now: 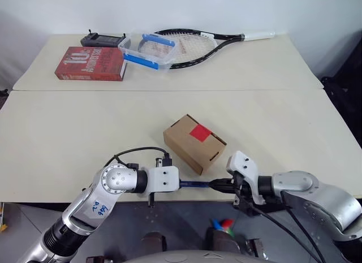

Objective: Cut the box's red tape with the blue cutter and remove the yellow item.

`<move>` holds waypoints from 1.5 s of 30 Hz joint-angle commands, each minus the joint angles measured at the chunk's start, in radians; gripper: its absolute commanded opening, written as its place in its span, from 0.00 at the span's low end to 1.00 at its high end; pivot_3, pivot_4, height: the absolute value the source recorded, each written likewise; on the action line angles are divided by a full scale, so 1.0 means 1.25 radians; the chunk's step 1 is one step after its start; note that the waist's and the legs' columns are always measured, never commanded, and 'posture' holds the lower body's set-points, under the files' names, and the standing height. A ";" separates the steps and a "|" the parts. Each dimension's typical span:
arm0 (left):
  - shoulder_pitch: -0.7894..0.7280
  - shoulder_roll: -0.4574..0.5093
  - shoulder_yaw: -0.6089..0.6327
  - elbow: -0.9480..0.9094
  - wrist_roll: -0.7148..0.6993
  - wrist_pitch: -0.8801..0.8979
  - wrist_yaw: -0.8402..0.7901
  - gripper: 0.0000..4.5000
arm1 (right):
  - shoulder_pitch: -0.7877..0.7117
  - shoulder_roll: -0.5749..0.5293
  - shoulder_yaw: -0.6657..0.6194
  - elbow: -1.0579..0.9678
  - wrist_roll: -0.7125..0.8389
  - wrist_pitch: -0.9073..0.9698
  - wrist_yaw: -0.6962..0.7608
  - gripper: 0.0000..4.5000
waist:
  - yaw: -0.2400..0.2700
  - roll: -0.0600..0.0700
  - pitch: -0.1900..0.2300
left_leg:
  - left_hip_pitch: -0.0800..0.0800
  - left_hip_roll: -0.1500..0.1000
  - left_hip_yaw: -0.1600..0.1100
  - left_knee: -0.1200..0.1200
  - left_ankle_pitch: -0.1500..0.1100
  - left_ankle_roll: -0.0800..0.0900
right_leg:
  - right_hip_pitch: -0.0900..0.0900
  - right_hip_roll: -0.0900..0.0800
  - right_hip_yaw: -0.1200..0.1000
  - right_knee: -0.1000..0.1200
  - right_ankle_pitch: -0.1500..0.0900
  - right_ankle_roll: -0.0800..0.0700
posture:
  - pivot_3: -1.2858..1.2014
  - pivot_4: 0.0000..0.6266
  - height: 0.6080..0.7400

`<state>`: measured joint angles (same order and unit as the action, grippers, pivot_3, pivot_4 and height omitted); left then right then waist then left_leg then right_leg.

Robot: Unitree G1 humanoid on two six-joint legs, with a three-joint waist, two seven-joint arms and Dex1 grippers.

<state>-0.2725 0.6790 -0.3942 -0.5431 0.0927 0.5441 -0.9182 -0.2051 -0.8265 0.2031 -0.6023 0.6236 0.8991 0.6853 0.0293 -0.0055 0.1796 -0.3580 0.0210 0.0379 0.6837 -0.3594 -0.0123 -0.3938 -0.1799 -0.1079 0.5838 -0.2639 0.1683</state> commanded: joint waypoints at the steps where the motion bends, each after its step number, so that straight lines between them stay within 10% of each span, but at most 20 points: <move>1: 0.007 0.001 -0.032 0.003 0.016 0.027 0.006 0.09 | -0.027 0.026 0.036 0.025 -0.033 -0.017 0.014 0.01 | 0.000 0.000 0.000 | 0.000 0.000 0.000 0.000 0.000 0.000 | 0.000 0.000 0.000 0.000 0.000 0.000 | 0.52 0.24 1.00; 22: -0.024 -0.015 -0.048 -0.010 0.010 0.086 0.017 0.09 | -0.082 0.189 0.164 0.077 -0.135 -0.050 0.030 0.01 | 0.000 0.001 -0.001 | 0.001 0.000 0.000 0.000 0.000 0.000 | 0.000 0.000 0.000 0.001 0.000 0.000 | 0.52 0.24 1.00; 29: 0.059 0.020 0.054 0.037 -0.002 -0.263 0.067 0.09 | -0.011 0.214 -0.095 -0.011 0.076 0.063 -0.008 0.01 | -0.002 0.001 -0.001 | -0.001 0.000 0.000 0.000 0.000 0.000 | -0.001 0.000 0.000 0.000 0.000 0.000 | 0.52 0.24 1.00; 36: 0.192 0.053 0.217 0.115 -0.099 -0.680 0.067 0.09 | 0.084 0.042 -0.399 -0.079 0.622 0.233 -0.172 0.40 | -0.001 0.002 0.000 | -0.002 0.003 0.000 0.000 -0.002 -0.001 | -0.002 0.001 -0.003 0.000 0.000 -0.001 | 0.52 0.24 1.00; 45: 0.111 -0.014 0.207 0.148 -0.081 -0.762 0.096 0.09 | 0.082 -0.102 -0.267 -0.031 1.079 0.031 -0.569 1.00 | -0.004 0.001 0.000 | 0.000 0.003 0.002 0.001 -0.002 -0.001 | 0.000 0.001 -0.005 0.000 0.000 -0.001 | 0.52 0.24 1.00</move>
<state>-0.1212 0.6718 -0.1303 -0.3423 -0.0135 -0.3872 -0.8151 -0.0822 -0.9482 -0.1559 -0.6238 1.9035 0.9949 0.0254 0.0244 -0.0040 0.1797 -0.3585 0.0255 0.0404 0.6848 -0.3624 -0.0131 -0.3945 -0.1786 -0.1142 0.5834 -0.2636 0.1673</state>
